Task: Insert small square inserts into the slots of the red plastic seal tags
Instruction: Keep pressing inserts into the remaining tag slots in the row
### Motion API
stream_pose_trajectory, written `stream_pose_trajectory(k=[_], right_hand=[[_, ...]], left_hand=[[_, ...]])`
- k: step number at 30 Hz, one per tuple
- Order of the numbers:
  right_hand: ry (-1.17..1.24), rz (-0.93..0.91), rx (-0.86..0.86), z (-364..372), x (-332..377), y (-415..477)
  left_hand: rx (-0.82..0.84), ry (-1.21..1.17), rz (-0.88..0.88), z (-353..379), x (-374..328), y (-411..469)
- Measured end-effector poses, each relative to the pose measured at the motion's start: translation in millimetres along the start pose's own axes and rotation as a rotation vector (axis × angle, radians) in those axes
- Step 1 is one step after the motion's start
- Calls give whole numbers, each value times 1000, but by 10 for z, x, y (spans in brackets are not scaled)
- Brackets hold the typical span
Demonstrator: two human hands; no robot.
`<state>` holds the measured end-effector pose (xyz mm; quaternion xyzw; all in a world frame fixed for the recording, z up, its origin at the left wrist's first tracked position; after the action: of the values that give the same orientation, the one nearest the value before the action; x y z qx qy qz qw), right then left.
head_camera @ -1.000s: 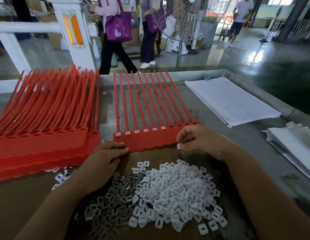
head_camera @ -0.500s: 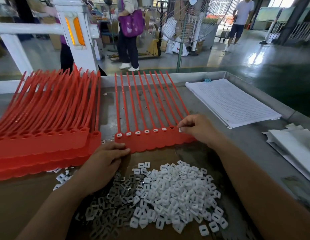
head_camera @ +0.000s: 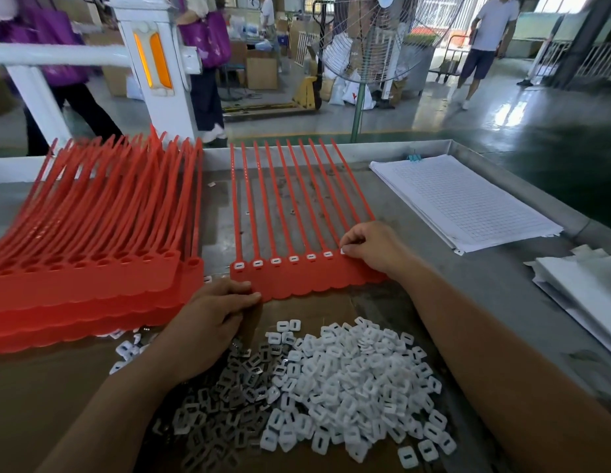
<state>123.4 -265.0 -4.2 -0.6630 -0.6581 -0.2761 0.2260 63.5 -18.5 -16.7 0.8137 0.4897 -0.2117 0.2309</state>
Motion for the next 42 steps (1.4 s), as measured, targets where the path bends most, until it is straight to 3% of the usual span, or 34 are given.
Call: stream_pose_trajectory(k=[10, 26, 34, 42], right_hand=[[-114, 83, 7, -2, 11, 54], [-78, 226, 93, -48, 73, 139], [-23, 166, -2, -63, 30, 49], [57, -20, 103, -193, 104, -331]], left_hand=[[-5, 7, 10, 3, -15, -17], [-10, 26, 25, -10, -15, 4], [-12, 13, 27, -12, 17, 15], [-18, 19, 45, -11, 6, 4]])
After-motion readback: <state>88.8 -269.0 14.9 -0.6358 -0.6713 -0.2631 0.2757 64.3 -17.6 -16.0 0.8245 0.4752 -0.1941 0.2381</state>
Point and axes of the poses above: each hand's wrist, its own y-axis towards the middle knuckle, its own z-axis out of the palm, x = y × z, the point moved 6 cm from there along y, towards the middle knuckle, and after that the axes turned 2 degrees about -z, right-handed, at the moved point
